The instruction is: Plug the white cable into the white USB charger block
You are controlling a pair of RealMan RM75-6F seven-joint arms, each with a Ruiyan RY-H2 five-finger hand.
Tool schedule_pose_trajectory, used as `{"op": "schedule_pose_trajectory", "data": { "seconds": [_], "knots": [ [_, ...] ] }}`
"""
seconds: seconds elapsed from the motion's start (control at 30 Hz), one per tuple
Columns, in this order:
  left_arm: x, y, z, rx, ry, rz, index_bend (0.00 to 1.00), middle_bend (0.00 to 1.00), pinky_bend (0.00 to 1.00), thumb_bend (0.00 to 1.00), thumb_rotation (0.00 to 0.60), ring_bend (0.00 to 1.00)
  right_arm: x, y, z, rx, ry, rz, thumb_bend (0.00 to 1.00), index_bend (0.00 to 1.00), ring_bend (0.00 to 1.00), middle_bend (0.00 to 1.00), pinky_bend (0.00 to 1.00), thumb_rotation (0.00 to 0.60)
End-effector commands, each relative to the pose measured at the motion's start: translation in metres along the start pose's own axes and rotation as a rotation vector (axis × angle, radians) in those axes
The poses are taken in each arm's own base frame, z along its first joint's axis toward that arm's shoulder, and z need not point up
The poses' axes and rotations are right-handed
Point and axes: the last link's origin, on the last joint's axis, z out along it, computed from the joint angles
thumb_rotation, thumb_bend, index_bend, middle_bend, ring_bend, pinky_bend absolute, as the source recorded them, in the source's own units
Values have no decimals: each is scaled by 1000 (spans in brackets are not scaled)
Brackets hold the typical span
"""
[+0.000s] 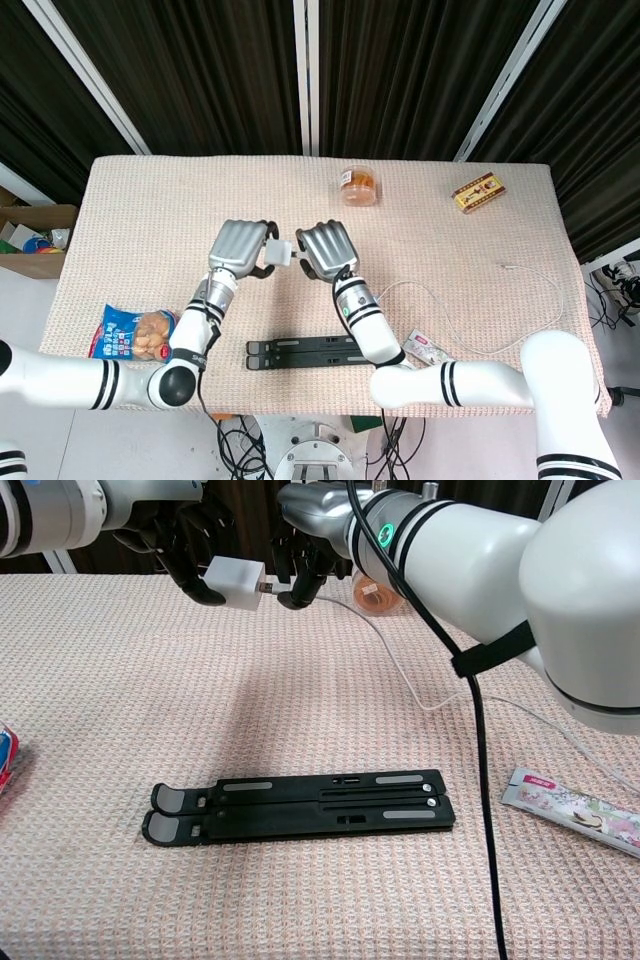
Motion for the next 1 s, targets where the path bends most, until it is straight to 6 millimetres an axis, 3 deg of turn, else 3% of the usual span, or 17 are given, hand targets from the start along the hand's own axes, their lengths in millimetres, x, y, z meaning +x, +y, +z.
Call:
{"op": "schedule_pose_trajectory", "data": {
  "seconds": [0.03, 1.0],
  "knots": [
    [0, 2, 0, -5, 0, 1, 506, 444, 1000, 350, 600, 747, -1, -1, 0, 0, -2, -4, 623, 683, 462, 659, 493, 600],
    [-3, 7, 4, 18, -12, 70, 506, 441, 1000, 350, 600, 747, -6, -7, 2, 2, -17, -6, 623, 685, 474, 662, 493, 600]
  ]
}}
